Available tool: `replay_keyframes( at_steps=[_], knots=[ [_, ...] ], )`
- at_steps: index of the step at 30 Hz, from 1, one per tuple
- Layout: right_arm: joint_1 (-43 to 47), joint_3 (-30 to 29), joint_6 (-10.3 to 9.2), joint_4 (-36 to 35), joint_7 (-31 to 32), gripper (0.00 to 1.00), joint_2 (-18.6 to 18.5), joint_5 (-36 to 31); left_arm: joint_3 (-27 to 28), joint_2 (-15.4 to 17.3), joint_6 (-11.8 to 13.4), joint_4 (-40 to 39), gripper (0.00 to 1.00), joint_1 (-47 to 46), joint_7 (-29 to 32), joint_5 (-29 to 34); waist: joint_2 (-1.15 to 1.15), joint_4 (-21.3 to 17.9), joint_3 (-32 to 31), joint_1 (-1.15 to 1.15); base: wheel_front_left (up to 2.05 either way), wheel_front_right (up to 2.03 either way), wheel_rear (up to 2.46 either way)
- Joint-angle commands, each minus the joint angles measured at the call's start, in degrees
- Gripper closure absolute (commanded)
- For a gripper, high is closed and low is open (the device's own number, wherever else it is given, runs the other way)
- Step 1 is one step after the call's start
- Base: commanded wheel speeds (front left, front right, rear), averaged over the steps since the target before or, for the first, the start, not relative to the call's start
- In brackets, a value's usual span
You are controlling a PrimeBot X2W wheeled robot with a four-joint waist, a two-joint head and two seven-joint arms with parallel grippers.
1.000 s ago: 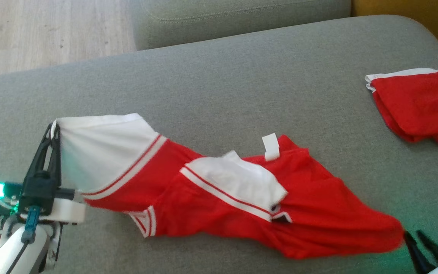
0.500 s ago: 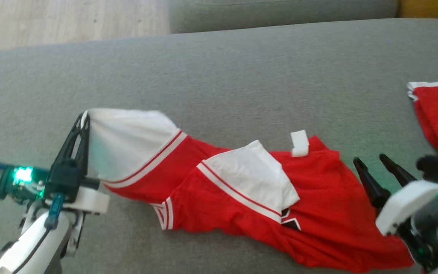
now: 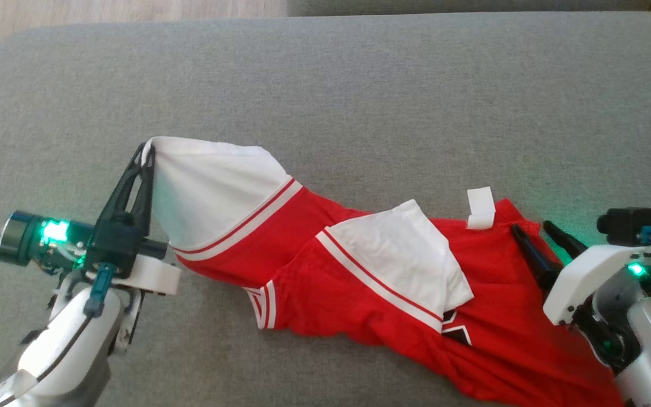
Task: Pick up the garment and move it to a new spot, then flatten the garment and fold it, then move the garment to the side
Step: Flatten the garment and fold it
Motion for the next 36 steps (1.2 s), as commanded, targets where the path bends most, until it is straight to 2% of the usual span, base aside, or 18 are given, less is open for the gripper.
replay_keyframes(
  at_steps=[1, 2, 3, 11, 20, 26, 29, 36],
  knots=[
    [-1.59, 1.12, -0.05, -1.27, -0.88, 0.34, -1.55, 0.27, 2.11, 1.67, 0.07, -1.06, 1.0, -3.25, -0.69, 0.65, 0.0, 0.21, 0.17, -0.01, 0.0, 0.0, 0.0],
    [-1.92, 1.77, -0.05, -0.79, -1.45, 0.62, -1.83, 0.4, 1.97, 1.49, -0.07, -0.73, 1.0, -3.46, -0.8, 0.71, 0.0, 0.32, 0.23, -0.01, 0.0, 0.0, 0.0],
    [-2.19, 2.31, -0.05, -0.39, -2.02, 1.0, -1.98, 0.78, 1.86, 1.32, -0.18, -0.42, 1.0, -3.64, -0.92, 0.76, 0.0, 0.4, 0.25, -0.01, 0.0, 0.0, 0.0],
    [-4.52, 4.44, -0.05, -2.02, -8.7, 1.0, -6.4, 0.84, 1.68, 1.98, -1.19, 0.91, 1.0, -5.79, -1.6, 1.74, 0.0, -0.42, -1.22, -0.01, 0.0, 0.0, 0.0],
    [-7.01, -0.64, -0.05, -9.98, -14.08, 1.0, -12.67, -1.22, 3.18, 5.0, -2.96, -3.05, 1.0, -13.61, -2.09, 5.15, 0.0, -3.51, -6.15, -0.01, 0.0, 0.0, 0.0],
    [-9.44, -5.62, -0.05, -15.82, -12.28, 1.0, -15.86, -0.79, 3.86, 7.53, -5.98, -6.01, 1.0, -20.77, -1.84, 6.82, 0.0, -5.78, -10.23, -0.01, 0.0, 0.0, 0.0],
    [-12.79, -8.01, -0.05, -18.52, -9.94, 1.0, -18.27, -1.2, 3.72, 9.05, -8.23, -7.31, 1.0, -26.08, 0.43, 8.07, 0.0, -6.63, -11.16, -0.01, 0.0, 0.0, 0.0],
    [-19.98, -8.0, -0.05, -20.1, -6.42, 1.0, -20.42, -1.95, 1.84, 7.66, -12.17, -5.9, 1.0, -37.41, 2.93, 11.21, 0.0, -6.29, -10.03, -0.01, 0.0, 0.0, 0.0]
  ],
)
